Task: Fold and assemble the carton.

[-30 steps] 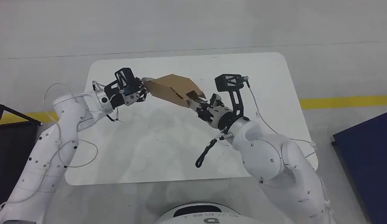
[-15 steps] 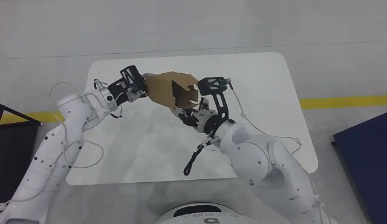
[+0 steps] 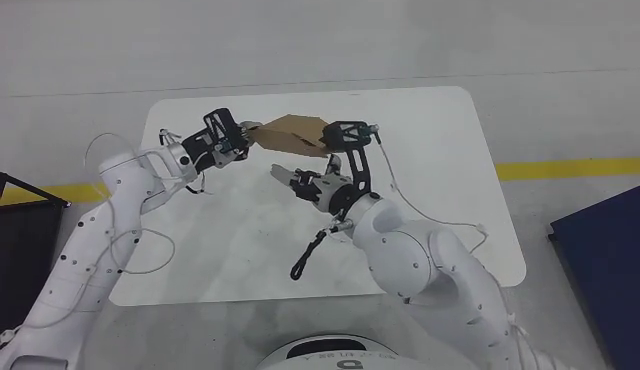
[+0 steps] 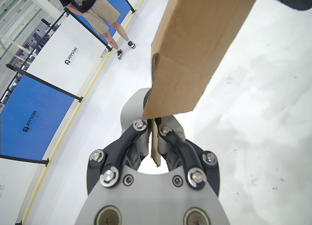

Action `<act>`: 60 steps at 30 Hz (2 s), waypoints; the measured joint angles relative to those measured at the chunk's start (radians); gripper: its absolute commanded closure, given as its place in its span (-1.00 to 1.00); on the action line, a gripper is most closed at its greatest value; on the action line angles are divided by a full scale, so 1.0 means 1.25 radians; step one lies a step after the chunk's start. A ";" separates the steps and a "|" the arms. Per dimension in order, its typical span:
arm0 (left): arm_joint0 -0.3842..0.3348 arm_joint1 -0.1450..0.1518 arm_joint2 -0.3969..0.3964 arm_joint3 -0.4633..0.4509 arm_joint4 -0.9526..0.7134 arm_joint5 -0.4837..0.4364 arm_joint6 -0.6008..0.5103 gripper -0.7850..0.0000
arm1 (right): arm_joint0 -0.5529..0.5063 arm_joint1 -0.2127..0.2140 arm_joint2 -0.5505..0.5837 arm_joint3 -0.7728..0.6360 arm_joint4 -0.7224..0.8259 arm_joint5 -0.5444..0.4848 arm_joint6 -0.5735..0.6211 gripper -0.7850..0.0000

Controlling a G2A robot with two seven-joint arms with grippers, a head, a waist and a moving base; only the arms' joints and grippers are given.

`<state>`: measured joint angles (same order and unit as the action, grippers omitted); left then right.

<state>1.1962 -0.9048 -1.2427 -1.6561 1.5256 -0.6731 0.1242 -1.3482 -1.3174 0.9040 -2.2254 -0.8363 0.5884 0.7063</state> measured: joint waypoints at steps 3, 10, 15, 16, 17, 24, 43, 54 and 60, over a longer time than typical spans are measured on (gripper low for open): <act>0.005 0.001 -0.011 0.006 -0.015 -0.005 0.010 1.00 | -0.027 0.000 0.031 -0.026 0.022 0.011 -0.038 -0.80; 0.010 0.000 -0.033 0.030 -0.099 -0.055 0.037 1.00 | -0.124 -0.022 0.185 -0.001 0.306 -0.053 -0.345 -1.00; 0.017 0.001 -0.047 0.027 -0.127 -0.067 0.043 1.00 | -0.174 -0.053 0.219 0.097 0.597 -0.209 -0.623 -1.00; 0.017 0.001 -0.047 0.025 -0.127 -0.069 0.040 1.00 | -0.173 -0.058 0.211 0.111 0.644 -0.238 -0.648 -1.00; 0.018 0.001 -0.047 0.023 -0.127 -0.070 0.036 1.00 | -0.168 -0.061 0.199 0.123 0.680 -0.264 -0.661 -1.00; -0.001 -0.005 -0.022 0.026 -0.131 -0.079 0.013 1.00 | -0.099 -0.077 0.119 0.192 0.690 -0.352 -0.660 -1.00; -0.026 -0.019 0.021 0.038 -0.131 -0.058 -0.049 1.00 | -0.075 -0.087 0.041 0.165 0.644 -0.384 -0.597 -1.00; -0.022 -0.022 0.027 0.024 -0.130 -0.052 -0.100 1.00 | -0.066 -0.087 -0.024 0.161 0.452 -0.394 -0.580 -1.00; -0.025 -0.023 0.030 0.015 -0.116 -0.053 -0.127 1.00 | -0.066 -0.087 -0.040 0.155 0.367 -0.361 -0.571 -1.00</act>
<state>1.1645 -0.9339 -1.2051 -1.6379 1.3801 -0.7398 -0.0344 -1.4304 -1.4264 0.8542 -2.0312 -0.3775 0.1372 -0.0077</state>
